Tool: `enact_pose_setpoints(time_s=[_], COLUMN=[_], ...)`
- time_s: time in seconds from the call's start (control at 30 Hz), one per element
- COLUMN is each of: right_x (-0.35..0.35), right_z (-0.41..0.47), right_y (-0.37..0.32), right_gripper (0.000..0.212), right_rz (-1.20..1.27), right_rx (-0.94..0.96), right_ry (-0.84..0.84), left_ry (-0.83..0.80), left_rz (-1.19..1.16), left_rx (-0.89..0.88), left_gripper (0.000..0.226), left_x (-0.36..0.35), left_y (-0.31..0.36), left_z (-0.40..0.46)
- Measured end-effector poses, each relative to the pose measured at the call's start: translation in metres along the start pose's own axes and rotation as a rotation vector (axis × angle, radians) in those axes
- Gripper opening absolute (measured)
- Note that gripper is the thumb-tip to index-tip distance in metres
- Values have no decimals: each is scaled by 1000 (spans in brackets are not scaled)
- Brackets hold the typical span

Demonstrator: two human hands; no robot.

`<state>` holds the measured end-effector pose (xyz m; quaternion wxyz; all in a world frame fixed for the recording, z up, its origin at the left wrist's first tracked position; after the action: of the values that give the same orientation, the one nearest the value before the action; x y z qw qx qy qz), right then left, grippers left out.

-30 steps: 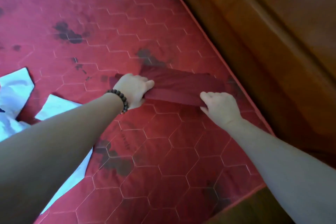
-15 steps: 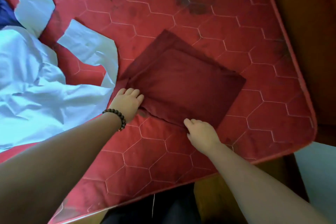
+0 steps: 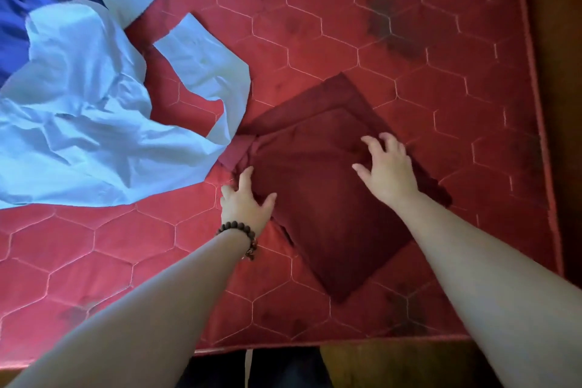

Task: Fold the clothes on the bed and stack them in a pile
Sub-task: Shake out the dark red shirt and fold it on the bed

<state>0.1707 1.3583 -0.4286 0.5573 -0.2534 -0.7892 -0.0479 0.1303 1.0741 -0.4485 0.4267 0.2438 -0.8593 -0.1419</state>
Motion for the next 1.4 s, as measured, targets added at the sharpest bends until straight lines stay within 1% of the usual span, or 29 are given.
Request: enact_pose_setpoints(time_s=[0.07,0.13,0.17,0.23,0.3,0.37,0.53,0.63,0.67,0.7,0.77,0.8,0.83,0.87,0.93,1.0,1.07,1.13,1.27,1.33,1.4], right_x=[-1,-3,-3,-1,-2,-3,-5,-15,-15,-11,0,5,8,8,0,-14,-33,-47,-50,-45,-39], right_z=[27,46,53,60,59,54,24,7,3,1,-1,1,4,10,25,42,58,69,74,72,65], right_y=[10,15,15,11,5,7,36,46,49,51,46,36,22,5,-33,-66,-79,-75,-48,-14,28], right_gripper=[72,80,82,81,76,73,71,71,73,74,72,69,65,62,61,60,59,58,58,60,61], right_rz=[1,-42,-74,-41,71,72,118,178,179,136,-30,-74,-73,-56,-48,-80,-117,-134,-156,-179,-177], right_rx=[-52,-82,-76,-18,39,54,-146,-244,-271,-281,-240,-177,-94,0,178,290,297,261,256,173,41], right_ry=[-56,-89,-78,-44,-84,-115,-22,-21,-3,55,225,301,350,369,336,243,146,114,167,206,219], left_ry=[24,58,73,79,60,45,17,18,49,117,287,334,342,321,245,172,147,177,242,267,283], left_rz=[-165,-214,-207,-164,-99,-29,133,223,248,283,359,390,426,479,593,661,690,716,721,710,707], left_rx=[-11,-24,-25,-42,-89,-152,-393,-459,-462,-462,-486,-527,-585,-645,-721,-710,-676,-683,-756,-776,-784], left_gripper=[77,78,78,77,77,77,76,71,68,64,61,62,63,64,66,65,62,61,63,63,63], left_x=[-5,-7,-8,-9,-10,-11,-3,0,1,2,6,4,-1,-10,-29,-44,-51,-53,-55,-55,-55], left_y=[7,15,18,25,34,45,95,127,134,140,145,147,149,149,146,137,125,117,112,112,112], left_z=[6,16,22,31,36,42,82,106,108,107,98,92,86,83,82,90,98,104,108,109,108])
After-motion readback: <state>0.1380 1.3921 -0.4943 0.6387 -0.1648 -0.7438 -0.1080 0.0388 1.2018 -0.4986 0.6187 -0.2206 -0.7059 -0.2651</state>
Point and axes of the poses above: each hand's wrist, its own z-axis towards the middle knuckle, its own x-axis out of the back of the hand, y = z × x, the point moved 6 cm from there along z, towards the middle knuckle, and after that the axes turned 1 degree about x, right-handed, at the moved point
